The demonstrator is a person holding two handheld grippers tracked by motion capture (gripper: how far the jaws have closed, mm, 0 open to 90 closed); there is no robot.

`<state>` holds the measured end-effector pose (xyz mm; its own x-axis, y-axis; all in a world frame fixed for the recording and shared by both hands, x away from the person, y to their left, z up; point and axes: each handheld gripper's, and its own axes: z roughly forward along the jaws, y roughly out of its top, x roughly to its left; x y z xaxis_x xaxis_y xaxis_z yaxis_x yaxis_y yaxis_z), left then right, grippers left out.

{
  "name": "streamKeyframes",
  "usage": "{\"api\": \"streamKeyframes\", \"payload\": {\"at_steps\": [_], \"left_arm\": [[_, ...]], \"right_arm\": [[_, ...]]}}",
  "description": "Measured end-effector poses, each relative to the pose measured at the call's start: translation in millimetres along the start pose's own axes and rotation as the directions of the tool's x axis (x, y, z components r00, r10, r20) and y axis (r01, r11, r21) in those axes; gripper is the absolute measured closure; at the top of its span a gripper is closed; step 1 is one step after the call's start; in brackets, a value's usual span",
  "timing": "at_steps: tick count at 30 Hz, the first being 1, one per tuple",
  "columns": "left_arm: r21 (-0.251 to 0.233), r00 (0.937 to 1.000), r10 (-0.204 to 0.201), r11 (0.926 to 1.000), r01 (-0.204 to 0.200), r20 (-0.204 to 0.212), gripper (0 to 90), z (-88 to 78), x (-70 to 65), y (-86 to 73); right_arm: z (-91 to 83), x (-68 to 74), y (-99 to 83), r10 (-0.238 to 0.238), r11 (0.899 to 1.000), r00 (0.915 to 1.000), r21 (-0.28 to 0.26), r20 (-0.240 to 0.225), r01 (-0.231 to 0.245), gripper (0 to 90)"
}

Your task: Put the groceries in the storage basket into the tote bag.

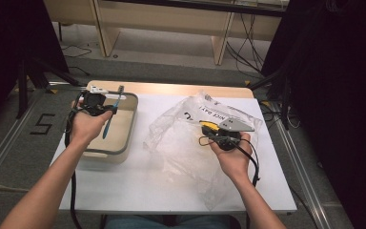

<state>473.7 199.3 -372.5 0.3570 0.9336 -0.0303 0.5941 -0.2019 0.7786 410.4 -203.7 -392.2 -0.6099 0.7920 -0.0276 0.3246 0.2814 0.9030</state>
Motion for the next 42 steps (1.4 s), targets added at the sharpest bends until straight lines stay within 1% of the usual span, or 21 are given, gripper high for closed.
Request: {"api": "streamKeyframes", "payload": {"at_steps": [6, 11, 14, 19, 23, 27, 32, 36, 42], "left_arm": [[-0.021, 0.9999, 0.008, 0.9997, -0.008, 0.01, 78.8, -6.1, -4.9, 0.5], [-0.037, 0.9994, 0.016, 0.9992, -0.015, 0.031, 78.8, -11.3, -10.0, 0.8], [-0.046, 0.9991, 0.023, 0.9987, -0.021, 0.035, 78.8, -13.7, -13.1, 0.8], [-0.053, 0.9985, 0.026, 0.9983, -0.024, 0.049, 78.8, -17.0, -16.3, 0.5], [-0.059, 0.9972, 0.043, 0.9975, -0.039, 0.061, 78.8, -19.9, -21.7, 0.0], [-0.069, 0.9965, 0.047, 0.9967, -0.042, 0.069, 78.8, -20.7, -26.0, -1.0], [-0.069, 0.9947, 0.064, 0.9959, -0.058, 0.081, 78.7, -22.9, -31.6, -1.9], [-0.073, 0.994, 0.073, 0.9951, -0.067, 0.081, 78.7, -23.9, -34.4, -2.6], [-0.085, 0.9917, 0.084, 0.9936, -0.075, 0.098, 78.8, -26.3, -40.8, -6.0]], "right_arm": [[0.1, 0.4, -0.1, 0.0, 1.0, 1.0, 0.001, -0.001, 0.0, 90.0], [0.3, 0.3, -0.2, 0.001, 1.0, 1.0, 0.001, -0.001, -0.001, 90.0], [0.1, 0.5, -0.1, 0.0, 1.0, 1.0, 0.001, -0.001, 0.0, 90.0], [0.2, 0.9, -0.2, 0.001, 1.0, 1.0, 0.004, -0.003, -0.001, 90.0], [0.9, 0.2, -0.5, -0.003, 1.0, 1.0, 0.003, -0.003, 0.003, 90.0], [0.7, 0.5, -0.5, -0.003, 1.0, 1.0, 0.004, -0.004, 0.003, 90.0], [0.1, 0.4, -0.1, 0.002, 1.0, 1.0, 0.002, -0.003, -0.002, 90.0], [-0.1, -0.1, -0.3, 0.004, 1.0, 1.0, 0.0, -0.003, -0.004, 90.0], [0.5, -0.5, -0.7, 0.0, 1.0, 1.0, 0.002, -0.001, 0.0, 90.0]]}}
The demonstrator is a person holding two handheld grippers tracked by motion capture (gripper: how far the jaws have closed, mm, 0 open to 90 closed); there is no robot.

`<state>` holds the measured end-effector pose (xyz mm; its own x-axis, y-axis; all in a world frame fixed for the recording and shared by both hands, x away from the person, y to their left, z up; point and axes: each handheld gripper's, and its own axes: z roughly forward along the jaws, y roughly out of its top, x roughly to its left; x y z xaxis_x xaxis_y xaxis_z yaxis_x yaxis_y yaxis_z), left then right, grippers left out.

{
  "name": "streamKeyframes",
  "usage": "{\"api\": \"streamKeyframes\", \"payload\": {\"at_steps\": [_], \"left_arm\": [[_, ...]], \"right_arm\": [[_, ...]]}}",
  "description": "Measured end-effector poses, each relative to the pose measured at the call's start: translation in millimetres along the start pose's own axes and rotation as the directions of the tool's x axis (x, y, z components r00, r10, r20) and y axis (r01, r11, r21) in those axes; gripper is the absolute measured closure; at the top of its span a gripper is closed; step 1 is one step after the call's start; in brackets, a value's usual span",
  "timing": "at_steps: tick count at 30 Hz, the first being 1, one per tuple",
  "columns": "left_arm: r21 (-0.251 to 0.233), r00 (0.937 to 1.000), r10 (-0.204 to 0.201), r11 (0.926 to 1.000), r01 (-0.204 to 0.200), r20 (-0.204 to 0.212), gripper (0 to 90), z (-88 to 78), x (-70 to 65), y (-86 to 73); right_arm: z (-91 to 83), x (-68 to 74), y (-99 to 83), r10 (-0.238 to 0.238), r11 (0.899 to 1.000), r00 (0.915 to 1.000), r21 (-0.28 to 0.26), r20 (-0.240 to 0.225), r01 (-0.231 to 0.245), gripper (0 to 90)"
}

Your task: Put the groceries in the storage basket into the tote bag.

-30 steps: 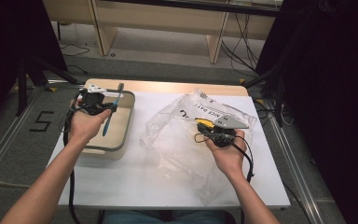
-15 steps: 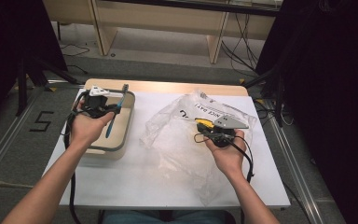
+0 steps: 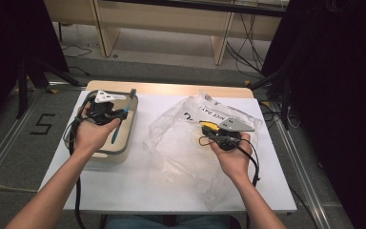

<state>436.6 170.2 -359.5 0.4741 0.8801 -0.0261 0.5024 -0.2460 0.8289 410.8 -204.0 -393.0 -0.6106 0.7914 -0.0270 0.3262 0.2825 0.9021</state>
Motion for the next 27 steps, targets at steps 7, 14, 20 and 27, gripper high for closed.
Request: {"api": "streamKeyframes", "payload": {"at_steps": [7, 14, 20, 27], "left_arm": [[-0.009, 0.9995, 0.015, 0.9999, -0.014, 0.028, 78.8, -3.9, -11.0, -2.0], [-0.021, 0.9978, 0.043, 0.9989, -0.041, 0.051, 78.7, -8.2, -22.7, -2.0], [-0.028, 0.9955, 0.061, 0.9979, -0.059, 0.073, 78.7, -11.2, -33.0, -3.2], [-0.04, 0.9916, 0.091, 0.9954, -0.087, 0.092, 78.7, -14.9, -44.3, -3.4]], "right_arm": [[0.4, 0.6, -0.2, -0.002, 1.0, 1.0, 0.002, -0.002, 0.002, 90.0], [0.2, 0.0, -0.3, 0.0, 1.0, 1.0, 0.0, 0.0, 0.0, 90.0], [0.3, 0.3, -0.3, -0.001, 1.0, 1.0, 0.002, 0.0, 0.001, 90.0], [0.3, 0.4, -0.2, -0.001, 1.0, 1.0, 0.002, 0.0, 0.001, 90.0]]}}
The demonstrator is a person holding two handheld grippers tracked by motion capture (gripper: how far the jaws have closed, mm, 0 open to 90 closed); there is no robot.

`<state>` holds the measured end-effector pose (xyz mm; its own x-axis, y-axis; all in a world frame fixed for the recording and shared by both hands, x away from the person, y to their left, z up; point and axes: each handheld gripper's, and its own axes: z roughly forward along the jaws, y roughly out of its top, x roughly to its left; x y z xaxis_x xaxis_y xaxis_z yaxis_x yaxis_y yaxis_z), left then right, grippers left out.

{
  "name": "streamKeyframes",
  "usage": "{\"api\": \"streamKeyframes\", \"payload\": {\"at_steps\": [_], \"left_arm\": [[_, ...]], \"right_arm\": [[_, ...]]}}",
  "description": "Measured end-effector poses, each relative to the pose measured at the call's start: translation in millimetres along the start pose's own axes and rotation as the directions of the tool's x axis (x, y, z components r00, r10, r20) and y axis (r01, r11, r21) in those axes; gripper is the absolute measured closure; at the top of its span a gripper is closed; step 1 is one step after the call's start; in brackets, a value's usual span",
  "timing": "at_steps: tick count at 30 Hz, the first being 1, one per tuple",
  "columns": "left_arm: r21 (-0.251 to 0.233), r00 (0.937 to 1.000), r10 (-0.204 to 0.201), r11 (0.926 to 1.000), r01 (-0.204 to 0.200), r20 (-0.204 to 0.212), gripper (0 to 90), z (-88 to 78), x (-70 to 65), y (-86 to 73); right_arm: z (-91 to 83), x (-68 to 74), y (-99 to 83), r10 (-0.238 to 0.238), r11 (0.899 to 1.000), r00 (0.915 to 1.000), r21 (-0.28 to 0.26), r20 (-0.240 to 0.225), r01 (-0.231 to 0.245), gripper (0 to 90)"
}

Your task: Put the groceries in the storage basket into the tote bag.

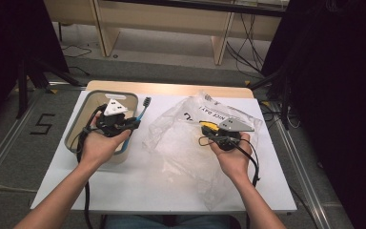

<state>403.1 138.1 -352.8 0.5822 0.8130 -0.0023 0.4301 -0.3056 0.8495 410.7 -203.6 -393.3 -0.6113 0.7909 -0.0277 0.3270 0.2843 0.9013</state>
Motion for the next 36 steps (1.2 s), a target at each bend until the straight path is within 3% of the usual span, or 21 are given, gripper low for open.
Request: {"api": "streamKeyframes", "payload": {"at_steps": [14, 24, 36], "left_arm": [[0.0, 0.998, 0.027, 0.9996, -0.027, 0.057, 78.7, 5.2, -24.4, -4.5], [0.016, 0.993, 0.071, 0.9972, -0.073, 0.095, 78.7, 11.2, -45.0, -9.1], [0.032, 0.9791, 0.133, 0.9897, -0.139, 0.154, 78.8, 22.6, -77.1, -11.1]], "right_arm": [[-0.3, -0.3, 0.2, 0.001, 1.0, 1.0, -0.001, -0.001, -0.001, 90.0], [0.1, 0.5, 0.2, 0.001, 1.0, 1.0, -0.001, -0.004, -0.001, 90.0], [-1.1, 0.0, 1.8, 0.009, 1.0, 0.9999, -0.014, -0.013, -0.009, 90.0]]}}
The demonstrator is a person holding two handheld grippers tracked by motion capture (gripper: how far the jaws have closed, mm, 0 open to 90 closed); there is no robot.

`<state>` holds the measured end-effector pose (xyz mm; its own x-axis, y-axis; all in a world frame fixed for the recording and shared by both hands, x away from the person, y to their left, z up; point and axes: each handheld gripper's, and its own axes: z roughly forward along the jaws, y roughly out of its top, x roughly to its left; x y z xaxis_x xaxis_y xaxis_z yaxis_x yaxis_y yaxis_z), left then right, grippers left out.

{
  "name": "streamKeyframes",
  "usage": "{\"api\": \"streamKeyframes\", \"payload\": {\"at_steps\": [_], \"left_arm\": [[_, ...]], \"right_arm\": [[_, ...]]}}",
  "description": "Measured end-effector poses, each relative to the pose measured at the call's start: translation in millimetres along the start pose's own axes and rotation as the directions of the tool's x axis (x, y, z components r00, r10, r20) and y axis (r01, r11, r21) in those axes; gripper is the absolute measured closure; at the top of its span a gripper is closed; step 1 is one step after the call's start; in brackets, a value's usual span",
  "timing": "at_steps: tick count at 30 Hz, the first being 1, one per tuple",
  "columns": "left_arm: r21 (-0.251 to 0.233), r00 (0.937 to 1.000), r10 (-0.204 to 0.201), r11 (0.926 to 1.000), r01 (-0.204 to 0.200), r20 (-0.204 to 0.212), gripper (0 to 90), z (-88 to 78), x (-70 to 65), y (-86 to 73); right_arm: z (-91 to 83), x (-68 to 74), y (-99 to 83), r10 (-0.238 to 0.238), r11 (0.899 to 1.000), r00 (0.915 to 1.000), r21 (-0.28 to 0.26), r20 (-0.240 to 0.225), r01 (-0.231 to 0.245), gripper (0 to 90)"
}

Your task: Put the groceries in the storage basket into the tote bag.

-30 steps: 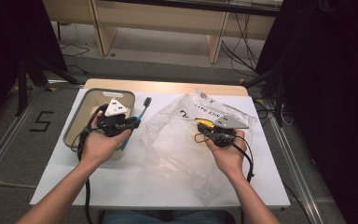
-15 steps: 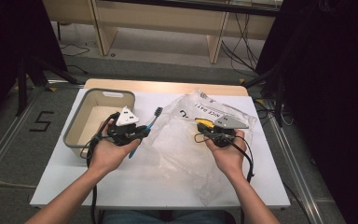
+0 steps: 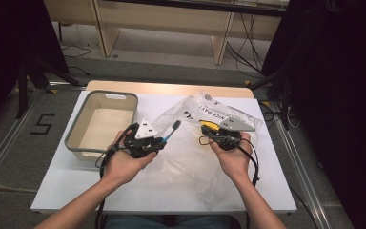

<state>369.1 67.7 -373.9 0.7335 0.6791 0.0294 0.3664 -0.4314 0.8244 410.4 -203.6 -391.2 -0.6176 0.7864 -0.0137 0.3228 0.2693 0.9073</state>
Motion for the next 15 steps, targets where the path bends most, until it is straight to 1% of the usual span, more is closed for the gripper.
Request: {"api": "streamKeyframes", "payload": {"at_steps": [2, 7, 12, 13, 15], "left_arm": [[0.013, 0.9998, 0.016, 0.9998, -0.016, 0.011, 78.7, 6.3, -6.2, -0.6], [0.044, 0.9993, 0.029, 0.9986, -0.03, 0.023, 78.8, 19.1, -15.8, -2.5], [0.079, 0.999, 0.036, 0.9962, -0.038, 0.026, 78.7, 28.8, -20.8, -4.6], [0.079, 0.9992, 0.031, 0.9964, -0.033, 0.027, 78.8, 30.5, -22.0, -5.0], [0.081, 0.9989, 0.038, 0.9959, -0.04, 0.026, 78.7, 31.9, -22.2, -4.8]], "right_arm": [[-0.3, 0.8, 0.3, 0.0, 1.0, 1.0, -0.002, -0.001, 0.0, 90.0], [-0.8, 1.5, 1.0, -0.001, 1.0, 1.0, -0.005, -0.003, 0.001, 90.0], [-2.1, 0.6, 1.7, 0.002, 1.0, 1.0, -0.013, -0.003, -0.002, 90.0], [-2.1, 0.6, 1.6, 0.001, 1.0, 1.0, -0.012, -0.003, -0.001, 90.0], [-2.1, 0.8, 1.5, 0.001, 1.0, 1.0, -0.011, -0.003, -0.001, 90.0]]}}
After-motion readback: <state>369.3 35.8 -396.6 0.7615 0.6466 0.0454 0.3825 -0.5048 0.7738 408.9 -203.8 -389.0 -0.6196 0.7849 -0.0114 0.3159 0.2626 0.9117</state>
